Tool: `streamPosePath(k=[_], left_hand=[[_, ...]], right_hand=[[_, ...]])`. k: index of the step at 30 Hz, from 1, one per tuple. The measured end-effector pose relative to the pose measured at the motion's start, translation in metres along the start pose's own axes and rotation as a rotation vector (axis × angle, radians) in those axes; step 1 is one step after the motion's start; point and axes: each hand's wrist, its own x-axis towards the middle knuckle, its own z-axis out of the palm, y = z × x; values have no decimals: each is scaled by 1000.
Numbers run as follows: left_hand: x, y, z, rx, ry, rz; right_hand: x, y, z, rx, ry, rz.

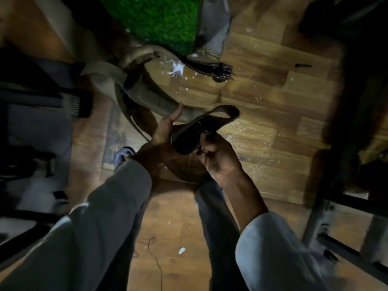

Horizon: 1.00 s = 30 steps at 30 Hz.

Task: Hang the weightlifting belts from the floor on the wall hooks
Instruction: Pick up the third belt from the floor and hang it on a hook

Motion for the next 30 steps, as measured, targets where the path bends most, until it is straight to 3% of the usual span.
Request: streamPosePath(k=[3, 11, 16, 20, 24, 30], left_hand=[[-70, 16, 15, 100, -89, -6], [-248, 17, 32, 271, -21, 174], [-365, 19, 44, 481, 78, 610], [-451, 24, 70, 564, 143, 938], [-532, 31, 89, 520, 139, 1190], [-620, 28, 85, 606, 208, 1279]], right_hand=[[-64, -1, 45, -86, -78, -2], [-217, -20, 122, -493, -224, -30], [-303, -32, 196, -746, -177, -138], [-360, -67, 279, -607, -129, -216], [-399, -112, 360, -545, -348, -282], [-432, -144, 454, -600, -570, -243]])
